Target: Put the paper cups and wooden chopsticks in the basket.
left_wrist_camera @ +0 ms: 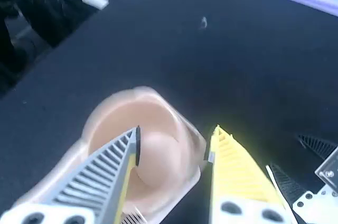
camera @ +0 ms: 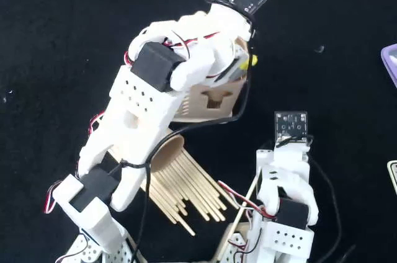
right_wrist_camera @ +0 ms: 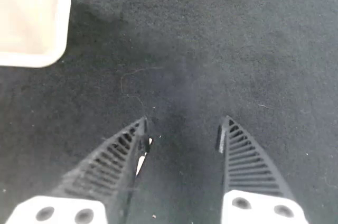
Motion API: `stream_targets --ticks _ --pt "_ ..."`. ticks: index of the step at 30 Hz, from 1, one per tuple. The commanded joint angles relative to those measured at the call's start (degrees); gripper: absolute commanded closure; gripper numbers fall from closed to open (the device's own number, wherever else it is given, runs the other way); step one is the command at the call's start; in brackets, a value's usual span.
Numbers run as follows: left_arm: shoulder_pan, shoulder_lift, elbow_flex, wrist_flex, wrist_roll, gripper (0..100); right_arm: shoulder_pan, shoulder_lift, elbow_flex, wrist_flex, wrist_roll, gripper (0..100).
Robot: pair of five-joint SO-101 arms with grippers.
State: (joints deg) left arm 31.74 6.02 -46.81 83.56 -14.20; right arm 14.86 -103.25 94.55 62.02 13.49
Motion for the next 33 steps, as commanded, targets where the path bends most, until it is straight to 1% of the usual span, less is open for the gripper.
stream_targets --ticks 1,5,8,14,18,21,24,26,30,31,33 --pt "-0.7 -1.5 -3.9 1.3 -0.3 77 0.9 -5.1 -0.3 -1.3 0.5 78.3" --pt "-1.7 -1.3 -3.6 4.0 -0.3 77 0.9 -5.1 -0.3 -1.3 0.5 78.3" --pt "-3.1 -0.6 -2.4 4.0 -0.3 77 0.9 -5.1 -0.3 -1.2 0.5 78.3" --pt "-3.2 2.5 5.7 0.2 -0.4 77 0.9 -5.1 -0.3 -1.2 0.5 78.3" --pt "-3.2 4.0 10.0 -3.8 -0.5 77 0.9 -5.1 -0.3 -1.2 0.5 78.3" --pt "-2.9 4.0 9.5 -4.1 -0.6 77 0.9 -5.1 -0.3 -1.2 0.5 78.3" --pt "-2.9 2.5 5.8 -3.3 -0.4 77 0.9 -5.1 -0.3 -1.4 0.5 78.3" --pt "-2.9 1.4 4.3 -2.0 -0.6 80 0.9 -5.1 -0.3 -1.4 0.5 78.3" --pt "-2.6 0.1 3.2 0.3 -0.4 98 0.9 -5.1 -0.3 -1.4 0.5 78.3" --pt "-2.6 -0.3 3.1 0.9 -0.4 97 0.9 -5.1 -0.3 -1.4 0.5 78.3" --pt "-2.6 -1.4 3.1 2.2 -0.4 91 0.9 -5.1 -0.3 -1.4 0.5 78.3"
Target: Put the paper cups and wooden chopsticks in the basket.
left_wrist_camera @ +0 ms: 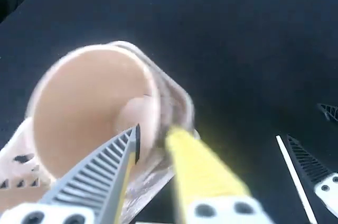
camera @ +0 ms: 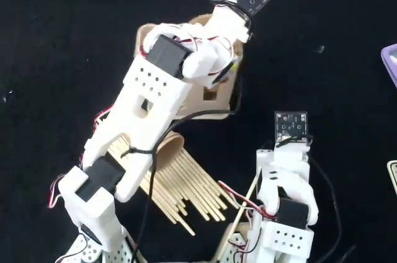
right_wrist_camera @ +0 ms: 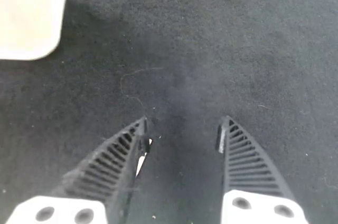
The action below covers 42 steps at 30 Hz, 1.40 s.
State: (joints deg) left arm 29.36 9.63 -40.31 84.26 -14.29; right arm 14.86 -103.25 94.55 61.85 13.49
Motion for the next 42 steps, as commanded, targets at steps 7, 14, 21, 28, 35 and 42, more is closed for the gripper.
stream_targets --ticks 7,14,21,28,35,42 --pt "3.0 -7.2 -2.8 5.0 -0.3 84 0.9 -5.1 -0.3 -1.2 0.5 78.3" --pt "2.9 -5.7 -3.3 4.6 -0.6 83 0.9 -5.1 -0.3 -1.1 0.5 78.3" --pt "-5.8 -6.1 -7.7 -3.2 1.1 90 0.9 -5.1 -0.3 -1.1 0.5 78.3" --pt "-14.2 -2.1 -0.2 -11.3 11.1 97 0.9 -5.1 -0.3 -1.1 0.5 78.3" --pt "-14.1 -0.4 4.8 -19.5 11.4 97 0.9 -5.1 -0.3 -1.2 0.5 78.3" --pt "-10.0 2.1 9.3 -21.6 11.2 97 0.9 -5.1 -0.3 -1.2 0.5 78.3"
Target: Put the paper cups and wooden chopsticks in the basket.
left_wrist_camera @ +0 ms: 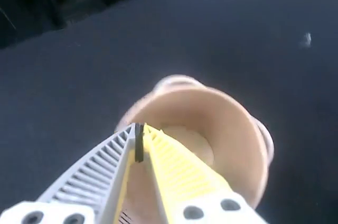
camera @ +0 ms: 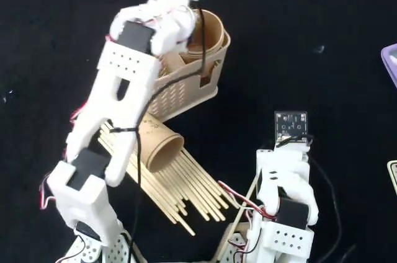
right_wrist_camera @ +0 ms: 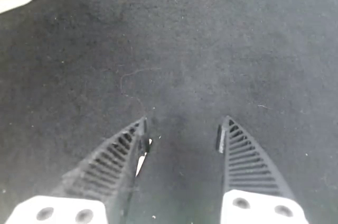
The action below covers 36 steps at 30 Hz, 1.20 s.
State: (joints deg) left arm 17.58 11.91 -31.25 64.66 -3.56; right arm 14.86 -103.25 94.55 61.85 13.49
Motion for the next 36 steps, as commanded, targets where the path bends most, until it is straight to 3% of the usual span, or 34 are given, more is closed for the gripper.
stream_targets --ticks 1,13,17,21,29,36 --pt "1.8 0.4 1.2 -2.7 0.4 97 0.9 -5.1 -0.3 -1.2 0.5 78.3" --pt "2.4 2.1 0.2 -4.2 0.4 97 0.9 -5.1 -0.3 -1.2 0.5 78.3" --pt "3.7 2.2 5.2 -4.7 0.0 97 0.9 -5.1 -0.3 -1.1 0.5 78.3" --pt "6.2 2.1 8.6 -4.4 -8.7 97 0.9 -5.1 -0.3 -1.1 0.5 78.3" --pt "7.4 2.1 8.8 -1.6 -17.2 97 0.9 -5.1 -0.3 -1.1 0.5 78.3" --pt "3.9 1.5 4.9 -1.4 -18.4 97 0.9 -5.1 -0.3 -1.2 0.5 78.3"
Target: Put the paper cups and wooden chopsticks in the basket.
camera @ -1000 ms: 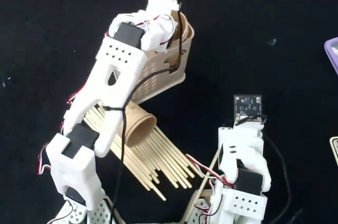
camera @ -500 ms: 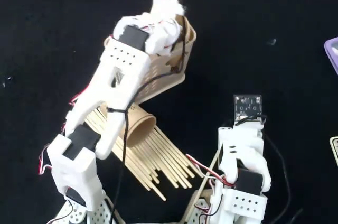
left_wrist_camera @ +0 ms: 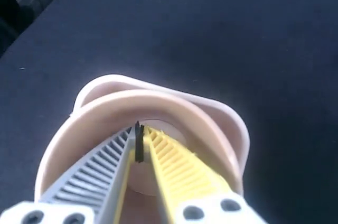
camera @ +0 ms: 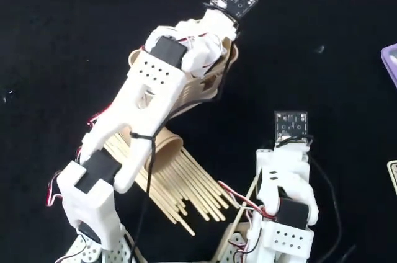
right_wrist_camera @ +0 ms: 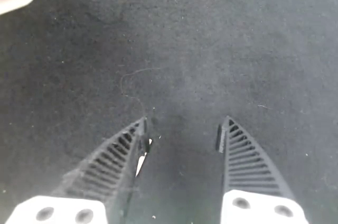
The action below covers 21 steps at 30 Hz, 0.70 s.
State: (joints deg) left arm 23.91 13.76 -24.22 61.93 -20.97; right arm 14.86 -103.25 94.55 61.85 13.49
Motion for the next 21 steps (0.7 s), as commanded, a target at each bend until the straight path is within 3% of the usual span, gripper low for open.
stream_targets --ticks 1,6,12,21 --pt "-2.7 -0.4 -3.0 1.3 -0.9 96 0.9 -5.1 -0.3 -1.2 0.5 78.3" --pt "-2.9 -0.4 -7.9 1.4 -0.7 85 0.9 -5.1 -0.3 -1.1 0.5 78.3" --pt "-3.7 -0.4 -13.6 1.1 3.5 85 0.9 -5.1 -0.3 -1.1 0.5 78.3" --pt "-5.9 -0.4 -18.0 2.5 3.3 85 0.9 -5.1 -0.3 -1.1 0.5 78.3"
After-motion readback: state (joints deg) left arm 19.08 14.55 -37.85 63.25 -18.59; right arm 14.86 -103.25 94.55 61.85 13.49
